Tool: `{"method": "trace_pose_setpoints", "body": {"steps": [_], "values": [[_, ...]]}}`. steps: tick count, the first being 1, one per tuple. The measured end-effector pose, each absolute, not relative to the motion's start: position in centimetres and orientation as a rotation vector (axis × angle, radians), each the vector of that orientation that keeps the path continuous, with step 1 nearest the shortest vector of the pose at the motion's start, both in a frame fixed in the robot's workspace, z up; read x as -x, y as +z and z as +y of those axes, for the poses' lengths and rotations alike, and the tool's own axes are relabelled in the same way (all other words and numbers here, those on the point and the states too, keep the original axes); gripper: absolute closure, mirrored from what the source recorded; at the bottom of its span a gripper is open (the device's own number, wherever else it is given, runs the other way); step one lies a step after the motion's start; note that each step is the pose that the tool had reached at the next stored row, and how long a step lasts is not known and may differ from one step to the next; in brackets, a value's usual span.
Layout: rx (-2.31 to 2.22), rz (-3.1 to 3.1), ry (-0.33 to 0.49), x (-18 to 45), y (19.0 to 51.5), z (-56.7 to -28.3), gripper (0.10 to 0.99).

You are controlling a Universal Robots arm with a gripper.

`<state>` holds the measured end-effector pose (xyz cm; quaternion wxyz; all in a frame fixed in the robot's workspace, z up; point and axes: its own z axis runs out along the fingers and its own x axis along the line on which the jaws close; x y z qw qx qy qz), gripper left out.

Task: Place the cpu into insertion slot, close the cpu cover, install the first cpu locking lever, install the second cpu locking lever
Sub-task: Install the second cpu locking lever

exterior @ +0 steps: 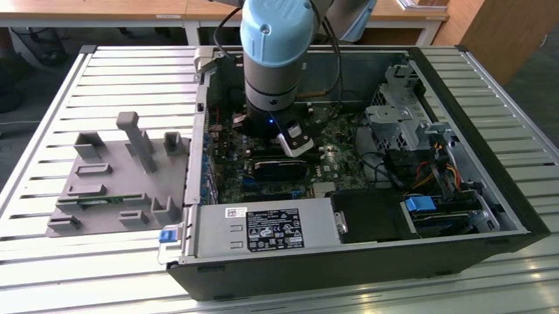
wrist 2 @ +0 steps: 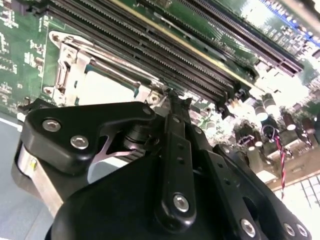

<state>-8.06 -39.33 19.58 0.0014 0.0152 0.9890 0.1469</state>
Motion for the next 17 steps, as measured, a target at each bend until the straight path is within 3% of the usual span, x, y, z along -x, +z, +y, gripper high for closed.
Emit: {"method": "trace_pose_setpoints", "body": {"steps": [17], "values": [[-0.048, 3.104, 0.461, 8.1, 21.4, -39.3, 0.980]]}}
